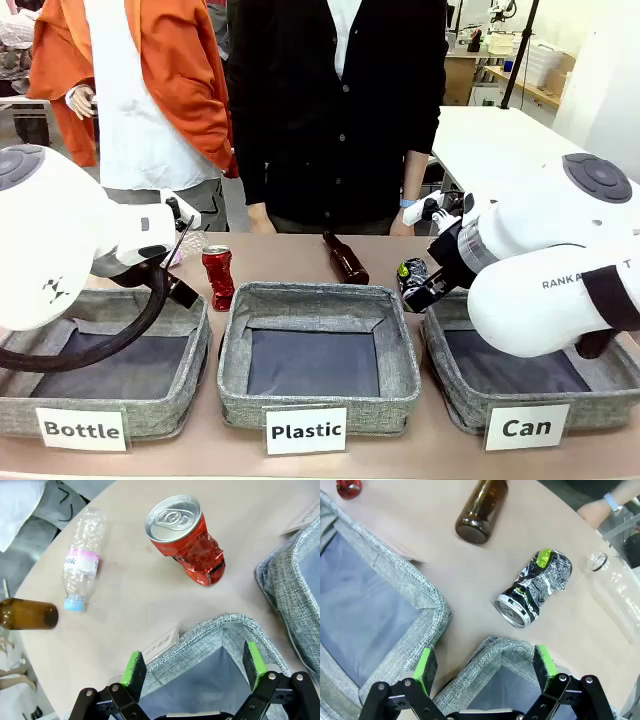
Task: Sort the can waste into the basket.
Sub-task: Pick up the can waste from the table and place it in the right Fabric basket.
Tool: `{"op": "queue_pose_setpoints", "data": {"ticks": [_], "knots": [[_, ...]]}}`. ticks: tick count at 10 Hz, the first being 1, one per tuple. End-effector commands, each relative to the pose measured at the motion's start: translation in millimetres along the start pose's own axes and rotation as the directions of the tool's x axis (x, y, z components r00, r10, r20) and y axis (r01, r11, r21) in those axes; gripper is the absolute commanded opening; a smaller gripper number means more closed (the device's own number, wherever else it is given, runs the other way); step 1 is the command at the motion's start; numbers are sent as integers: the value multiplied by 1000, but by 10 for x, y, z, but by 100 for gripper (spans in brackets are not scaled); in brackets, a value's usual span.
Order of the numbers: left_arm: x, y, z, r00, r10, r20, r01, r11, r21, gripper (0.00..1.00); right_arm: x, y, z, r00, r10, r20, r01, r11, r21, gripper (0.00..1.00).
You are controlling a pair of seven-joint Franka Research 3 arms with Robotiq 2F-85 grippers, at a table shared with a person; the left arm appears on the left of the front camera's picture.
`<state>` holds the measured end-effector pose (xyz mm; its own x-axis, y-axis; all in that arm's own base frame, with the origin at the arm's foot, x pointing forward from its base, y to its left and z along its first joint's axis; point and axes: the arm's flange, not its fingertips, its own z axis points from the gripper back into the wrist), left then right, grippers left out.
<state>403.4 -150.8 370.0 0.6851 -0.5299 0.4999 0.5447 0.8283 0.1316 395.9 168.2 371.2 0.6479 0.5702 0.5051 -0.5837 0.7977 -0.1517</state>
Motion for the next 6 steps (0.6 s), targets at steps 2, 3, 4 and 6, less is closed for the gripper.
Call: {"op": "queue_pose_setpoints", "data": {"ticks": [2,3,4,6], "knots": [[1,0,1,1000,0,0,0,1000,0,100,0,0,0,1000,0,0,0,1000,0,100],[1,0,1,1000,0,0,0,1000,0,100,0,0,0,1000,0,0,0,1000,0,100],[1,0,1,1000,0,0,0,1000,0,100,0,0,0,1000,0,0,0,1000,0,100],[1,0,1,1000,0,0,0,1000,0,100,0,0,0,1000,0,0,0,1000,0,100]]}}
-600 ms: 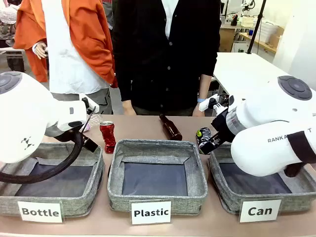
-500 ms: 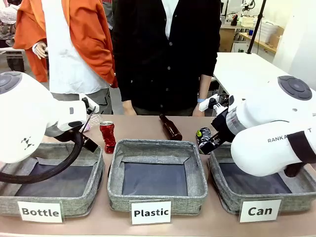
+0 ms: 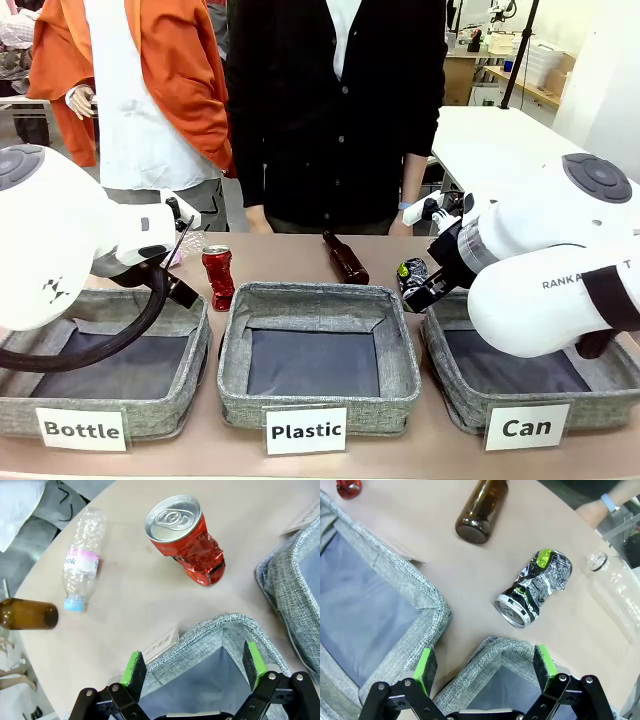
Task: Sort the can waste into the basket.
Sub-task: Pick up the can waste from the table and place it in the right Fabric basket.
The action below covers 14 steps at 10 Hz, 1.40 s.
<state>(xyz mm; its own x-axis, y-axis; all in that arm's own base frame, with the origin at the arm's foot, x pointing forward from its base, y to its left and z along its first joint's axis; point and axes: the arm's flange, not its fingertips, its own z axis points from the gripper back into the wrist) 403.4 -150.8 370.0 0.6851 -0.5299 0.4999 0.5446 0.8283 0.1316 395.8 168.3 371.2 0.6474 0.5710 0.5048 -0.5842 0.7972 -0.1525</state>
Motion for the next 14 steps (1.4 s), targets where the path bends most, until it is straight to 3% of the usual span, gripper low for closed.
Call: {"op": "queue_pose_setpoints", "data": {"ticks": [1,14], "knots": [[0,0,1,1000,0,0,0,1000,0,100,0,-1,0,1000,-1,0,1,1000,0,100],[0,0,1,1000,0,0,0,1000,0,100,0,-1,0,1000,-1,0,1,1000,0,100]]}}
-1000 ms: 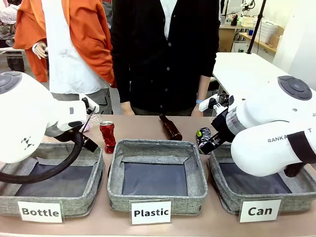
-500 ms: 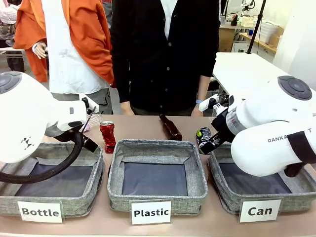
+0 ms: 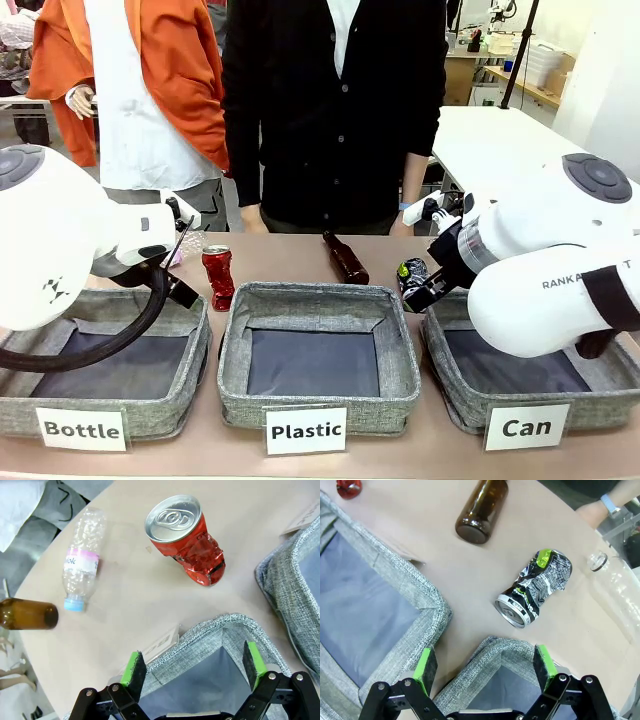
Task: Sort the can waste into the basket.
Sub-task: Pick up the can waste from the table and place it in the right Fabric basket.
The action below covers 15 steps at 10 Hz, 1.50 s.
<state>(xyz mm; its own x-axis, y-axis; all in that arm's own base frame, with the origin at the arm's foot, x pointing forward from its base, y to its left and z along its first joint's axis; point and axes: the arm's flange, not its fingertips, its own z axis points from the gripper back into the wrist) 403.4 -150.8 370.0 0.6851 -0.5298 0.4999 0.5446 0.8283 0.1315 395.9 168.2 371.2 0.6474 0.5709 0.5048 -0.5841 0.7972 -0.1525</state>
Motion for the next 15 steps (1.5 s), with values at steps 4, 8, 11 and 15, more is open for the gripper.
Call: {"op": "queue_pose_setpoints", "data": {"ticks": [4,8,11,15], "knots": [[50,11,657,997,37,64,-25,985,-169,100,100,-17,697,998,-10,65,-4,980,201,100],[-387,221,1991,958,253,136,-110,760,-641,100,-395,-606,2250,861,-502,85,363,722,589,100],[-1475,928,2515,765,576,288,-279,700,-658,100,-1531,-1537,2620,546,-825,144,514,465,721,100],[-2875,1285,2458,398,851,341,-487,511,-708,100,-2782,-2090,2554,175,-974,143,620,221,753,100]]}}
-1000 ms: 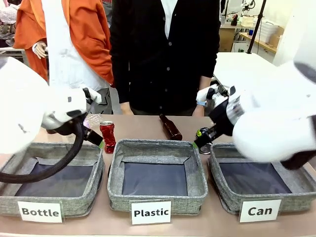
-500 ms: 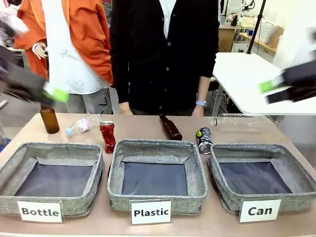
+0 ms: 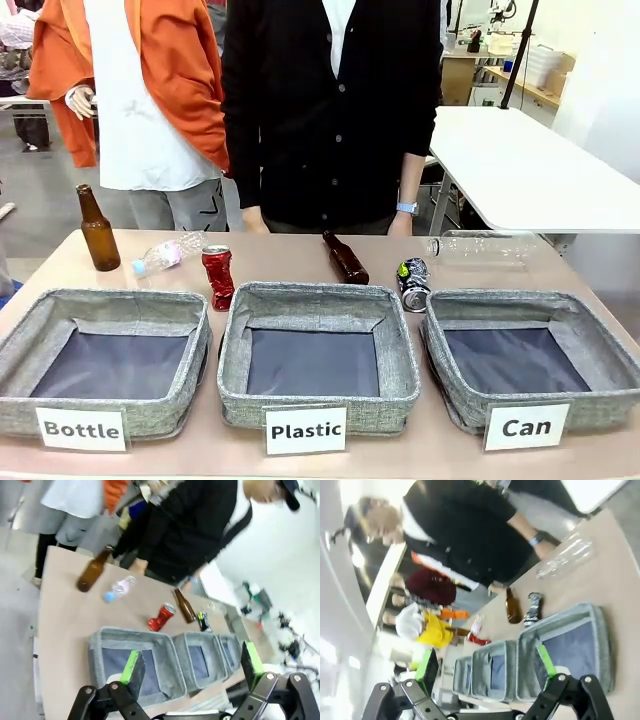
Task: Sort the can waste into the basket.
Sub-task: Pick up the can waste from the table and place it in the right Fabric basket.
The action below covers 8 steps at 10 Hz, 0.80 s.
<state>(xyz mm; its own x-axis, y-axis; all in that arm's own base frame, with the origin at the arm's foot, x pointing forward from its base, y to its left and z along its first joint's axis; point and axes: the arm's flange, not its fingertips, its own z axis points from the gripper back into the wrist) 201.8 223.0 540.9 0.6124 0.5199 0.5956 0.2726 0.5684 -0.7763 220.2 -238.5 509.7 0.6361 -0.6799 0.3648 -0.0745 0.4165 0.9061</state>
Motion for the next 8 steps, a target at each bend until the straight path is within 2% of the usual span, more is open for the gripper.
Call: {"op": "queue_pose_setpoints", "data": {"ticks": [1,2,3,8], "knots": [[-1212,247,-223,992,40,118,-39,999,-6,100,-335,-265,-121,997,-44,65,42,999,34,100],[-1267,217,-205,987,45,153,-47,999,11,100,-322,-321,-94,995,-58,83,56,998,23,100],[-80,215,296,996,47,71,-48,999,9,100,21,-200,116,998,-52,47,52,999,-1,100],[-80,215,296,996,47,71,-48,999,9,100,21,-200,116,998,-52,47,52,999,-1,100]]}}
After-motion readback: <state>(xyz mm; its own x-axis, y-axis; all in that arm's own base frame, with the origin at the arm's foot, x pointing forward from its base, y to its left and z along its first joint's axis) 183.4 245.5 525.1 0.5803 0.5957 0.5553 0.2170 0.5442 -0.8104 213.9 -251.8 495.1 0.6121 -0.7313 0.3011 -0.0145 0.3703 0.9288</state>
